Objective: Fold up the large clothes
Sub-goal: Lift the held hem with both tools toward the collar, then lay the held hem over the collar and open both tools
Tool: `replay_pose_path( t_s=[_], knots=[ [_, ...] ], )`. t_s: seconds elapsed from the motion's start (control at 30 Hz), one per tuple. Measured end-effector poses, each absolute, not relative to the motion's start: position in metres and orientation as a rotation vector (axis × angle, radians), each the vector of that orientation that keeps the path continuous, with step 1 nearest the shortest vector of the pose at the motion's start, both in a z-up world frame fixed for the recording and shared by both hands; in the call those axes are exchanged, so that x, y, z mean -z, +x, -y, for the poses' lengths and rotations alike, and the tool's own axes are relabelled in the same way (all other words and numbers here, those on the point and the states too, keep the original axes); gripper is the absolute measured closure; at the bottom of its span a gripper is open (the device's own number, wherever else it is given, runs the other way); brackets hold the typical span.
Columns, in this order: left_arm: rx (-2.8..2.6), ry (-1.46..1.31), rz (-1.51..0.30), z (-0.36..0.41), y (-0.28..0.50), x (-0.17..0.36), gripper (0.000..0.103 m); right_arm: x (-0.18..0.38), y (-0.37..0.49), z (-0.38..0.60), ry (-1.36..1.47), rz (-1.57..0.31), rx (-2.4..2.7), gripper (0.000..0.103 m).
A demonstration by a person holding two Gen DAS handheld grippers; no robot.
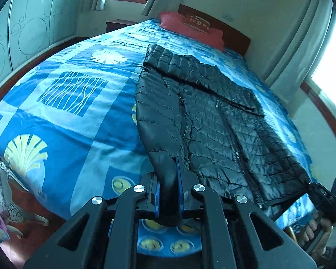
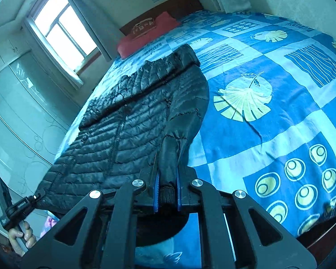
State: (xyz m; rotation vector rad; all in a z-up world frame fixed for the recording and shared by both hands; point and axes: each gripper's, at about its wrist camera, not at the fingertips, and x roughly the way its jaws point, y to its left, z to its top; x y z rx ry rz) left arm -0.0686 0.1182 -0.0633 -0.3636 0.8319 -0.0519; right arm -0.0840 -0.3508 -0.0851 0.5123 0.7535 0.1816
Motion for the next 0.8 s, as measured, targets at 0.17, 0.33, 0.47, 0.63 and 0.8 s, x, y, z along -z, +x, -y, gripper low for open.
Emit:
replay_pose_path(
  t_s=[0.17,0.33,0.47,0.63,0.8],
  knots=[
    [0.073,-0.388,-0.825,-0.122,-0.083,0.053,0.092,0.074,-0.094,0.354,0.551,-0.743,-0.212,0.093],
    [0.113,-0.418,-0.792,-0.123,-0.069,0.037,0.092,0.063,-0.08,0.354,0.615,-0.73,-0.281,0.093],
    [0.161,-0.448,-0.78,-0.125,-0.04,0.02,0.092,0.039,-0.049,0.349,0.63,-0.698,-0.352,0.093],
    [0.167,-0.501,-0.762,-0.135,0.015,0.005,0.092,0.012,0.01,0.353,0.716,-0.642,-0.422,0.093],
    [0.147,-0.533,-0.74,-0.146,0.092,-0.007,0.092,-0.004,0.09,0.362,0.805,-0.577,-0.409,0.093]
  ],
)
